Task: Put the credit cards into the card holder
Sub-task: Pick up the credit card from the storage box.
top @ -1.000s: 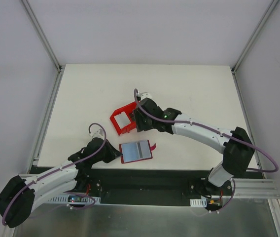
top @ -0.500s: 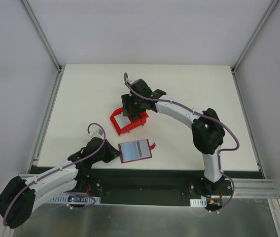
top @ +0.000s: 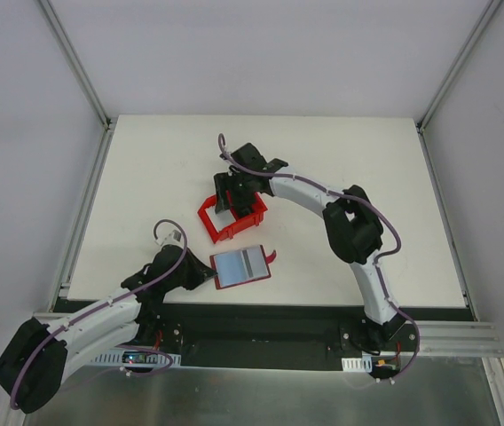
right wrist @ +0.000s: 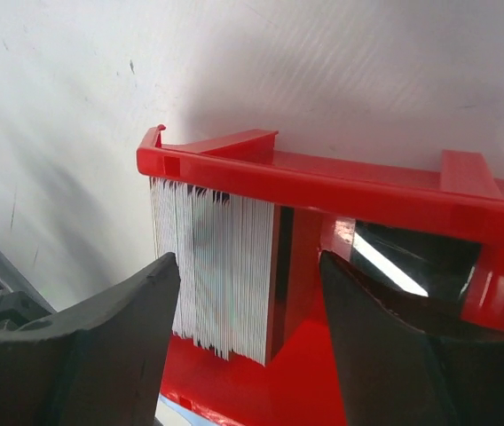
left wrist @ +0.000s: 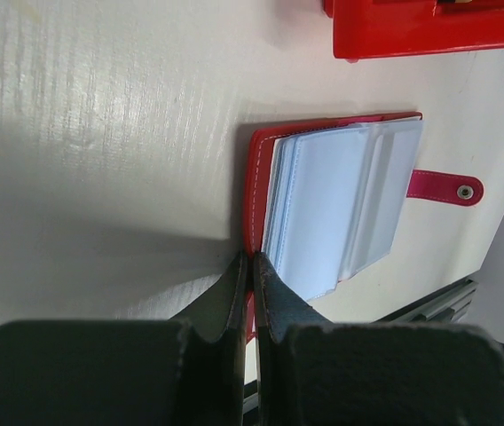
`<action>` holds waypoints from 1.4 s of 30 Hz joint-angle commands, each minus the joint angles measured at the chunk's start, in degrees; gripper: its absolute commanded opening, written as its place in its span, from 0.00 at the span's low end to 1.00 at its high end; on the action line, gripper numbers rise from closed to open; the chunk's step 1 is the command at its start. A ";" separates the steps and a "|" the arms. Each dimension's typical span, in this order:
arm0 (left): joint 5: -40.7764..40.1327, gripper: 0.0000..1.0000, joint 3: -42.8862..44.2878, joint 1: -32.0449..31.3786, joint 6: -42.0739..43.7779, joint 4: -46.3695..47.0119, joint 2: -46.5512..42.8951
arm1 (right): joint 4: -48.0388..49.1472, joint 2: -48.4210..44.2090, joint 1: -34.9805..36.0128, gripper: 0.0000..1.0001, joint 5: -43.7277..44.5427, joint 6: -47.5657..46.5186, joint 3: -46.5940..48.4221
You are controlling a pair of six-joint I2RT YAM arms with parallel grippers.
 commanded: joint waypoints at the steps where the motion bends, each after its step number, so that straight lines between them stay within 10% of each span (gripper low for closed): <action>1: -0.28 0.00 -0.91 1.25 2.06 -1.95 0.90 | 1.09 1.80 -0.30 0.67 -4.97 1.16 2.47; 25: 1.39 0.00 -0.73 2.13 2.77 -1.86 1.26 | 8.57 -6.46 -2.15 0.43 -9.37 4.59 -5.53; 42: 1.65 0.00 -1.08 2.22 2.77 -1.86 1.25 | 2.24 -0.84 -0.13 0.60 -4.45 1.52 -0.96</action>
